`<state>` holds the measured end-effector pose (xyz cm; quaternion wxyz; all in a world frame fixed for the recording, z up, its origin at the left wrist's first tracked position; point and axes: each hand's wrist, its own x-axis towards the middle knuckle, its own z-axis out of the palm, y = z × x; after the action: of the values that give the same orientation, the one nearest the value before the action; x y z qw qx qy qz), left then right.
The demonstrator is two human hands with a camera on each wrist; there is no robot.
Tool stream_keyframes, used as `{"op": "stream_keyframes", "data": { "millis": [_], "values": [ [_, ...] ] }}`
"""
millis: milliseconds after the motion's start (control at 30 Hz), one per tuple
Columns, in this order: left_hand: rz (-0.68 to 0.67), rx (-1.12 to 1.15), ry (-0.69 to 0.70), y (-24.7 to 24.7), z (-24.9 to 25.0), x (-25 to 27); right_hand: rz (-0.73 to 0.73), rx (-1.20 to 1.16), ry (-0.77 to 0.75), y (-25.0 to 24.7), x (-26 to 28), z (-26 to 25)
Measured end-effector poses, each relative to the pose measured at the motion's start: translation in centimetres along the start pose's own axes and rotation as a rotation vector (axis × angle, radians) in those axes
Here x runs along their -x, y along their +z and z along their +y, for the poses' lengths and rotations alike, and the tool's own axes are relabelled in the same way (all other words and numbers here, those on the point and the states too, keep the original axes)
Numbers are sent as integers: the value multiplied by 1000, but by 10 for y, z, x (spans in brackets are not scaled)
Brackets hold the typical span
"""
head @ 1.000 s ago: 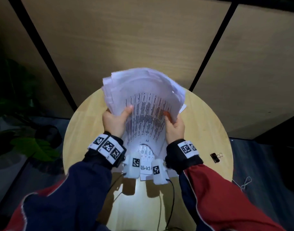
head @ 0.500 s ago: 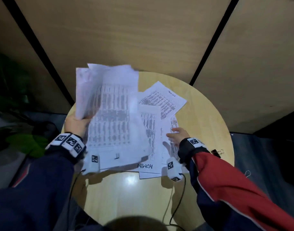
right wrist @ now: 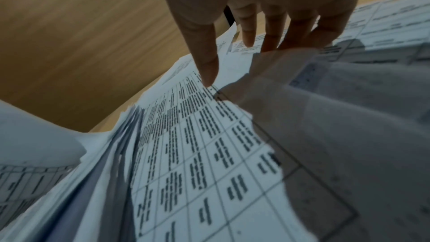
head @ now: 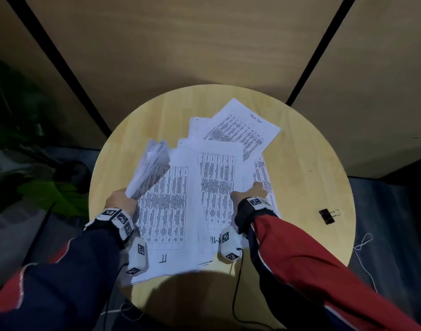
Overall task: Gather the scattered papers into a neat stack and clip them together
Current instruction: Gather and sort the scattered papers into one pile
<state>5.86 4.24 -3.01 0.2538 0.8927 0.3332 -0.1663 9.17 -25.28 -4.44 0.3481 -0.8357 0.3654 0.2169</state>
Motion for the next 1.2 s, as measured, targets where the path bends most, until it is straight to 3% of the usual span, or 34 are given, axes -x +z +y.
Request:
{"op": "stream_keyframes", "data": {
  "millis": [133,300,500,633,800,900,1067,1200],
  "values": [
    [24,59,41,4,-3,5,-54,-48,-15,-9,-10,-4],
    [27,77,35,6,-2,0,-40,-88,-142,-27,-30,-25],
    [39,75,24,8,-3,0,-180,-379,-113,-14,-54,-43],
    [52,84,29,11,-4,2,-211,-389,-207,-2,-59,-36],
    [37,142,5,11,-7,-1,-120,-234,-304,-13,-54,-30],
    [78,218,-32,1,-15,-7,-64,-258,-296,-20,-50,-17],
    [116,277,-72,-12,-26,-8,1,-462,-114,-24,-49,20],
    [118,317,-70,-13,-29,-3,58,-398,-65,-39,-42,37]
  ]
}}
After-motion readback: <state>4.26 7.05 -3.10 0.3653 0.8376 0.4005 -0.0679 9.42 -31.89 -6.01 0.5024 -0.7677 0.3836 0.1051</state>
